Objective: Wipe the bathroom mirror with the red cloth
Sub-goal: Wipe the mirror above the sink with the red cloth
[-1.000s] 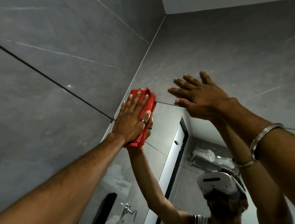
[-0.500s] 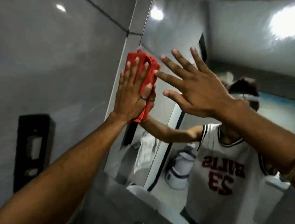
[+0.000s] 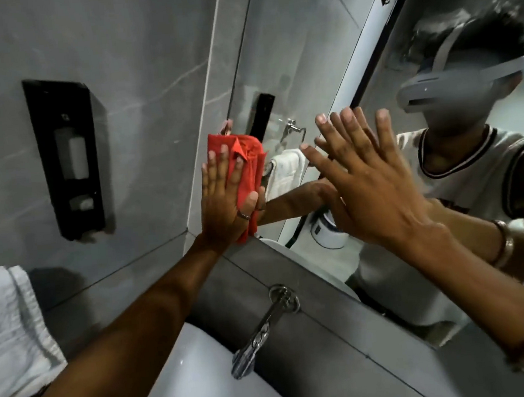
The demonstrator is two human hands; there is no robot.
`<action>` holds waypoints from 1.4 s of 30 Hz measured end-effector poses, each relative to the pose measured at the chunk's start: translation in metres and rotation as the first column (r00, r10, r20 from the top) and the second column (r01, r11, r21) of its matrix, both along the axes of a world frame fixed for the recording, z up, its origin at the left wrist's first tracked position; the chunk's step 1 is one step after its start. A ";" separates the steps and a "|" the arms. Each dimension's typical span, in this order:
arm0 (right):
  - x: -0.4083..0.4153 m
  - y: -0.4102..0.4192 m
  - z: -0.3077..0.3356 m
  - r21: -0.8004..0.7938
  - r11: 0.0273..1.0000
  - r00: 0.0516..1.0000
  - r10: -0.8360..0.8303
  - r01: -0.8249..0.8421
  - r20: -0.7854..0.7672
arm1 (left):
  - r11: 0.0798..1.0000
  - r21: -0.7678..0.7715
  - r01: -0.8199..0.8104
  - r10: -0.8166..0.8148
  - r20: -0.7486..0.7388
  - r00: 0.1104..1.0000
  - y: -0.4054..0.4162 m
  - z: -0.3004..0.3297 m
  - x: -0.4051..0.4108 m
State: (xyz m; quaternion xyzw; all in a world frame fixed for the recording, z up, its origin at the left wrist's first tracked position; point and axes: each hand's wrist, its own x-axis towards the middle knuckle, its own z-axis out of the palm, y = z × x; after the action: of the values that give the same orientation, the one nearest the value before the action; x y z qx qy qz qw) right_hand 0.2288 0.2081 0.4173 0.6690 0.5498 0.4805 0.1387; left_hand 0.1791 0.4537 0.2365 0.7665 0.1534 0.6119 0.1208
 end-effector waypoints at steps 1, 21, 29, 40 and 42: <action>-0.001 -0.005 -0.009 0.006 1.000 1.000 -0.009 0.009 -0.003 | 1.000 -0.015 -0.010 0.010 0.007 1.000 -0.004 -0.007 0.000; -0.010 -0.154 -0.045 0.268 0.961 0.997 -0.053 0.065 -0.053 | 0.999 0.004 0.049 -0.049 -0.013 0.999 -0.233 -0.008 0.031; 0.007 -0.241 -0.031 0.375 0.901 0.972 -0.236 0.217 0.004 | 0.989 0.028 0.145 -0.146 0.022 0.989 -0.350 -0.008 0.050; 0.016 -0.277 0.054 0.476 0.807 0.933 -0.345 0.350 -0.100 | 0.980 0.136 0.145 -0.134 -0.085 0.987 -0.379 0.080 0.053; 0.014 -0.276 0.076 0.502 0.788 0.932 -0.338 0.357 -0.133 | 0.981 0.129 0.144 -0.133 -0.091 0.987 -0.379 0.119 0.057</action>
State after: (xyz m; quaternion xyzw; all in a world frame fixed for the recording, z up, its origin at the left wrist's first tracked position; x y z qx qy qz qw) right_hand 0.2424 -0.0678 0.4929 0.7794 0.2699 0.5646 0.0299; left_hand 0.2360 0.0752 0.3559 0.8061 0.0627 0.5791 0.1045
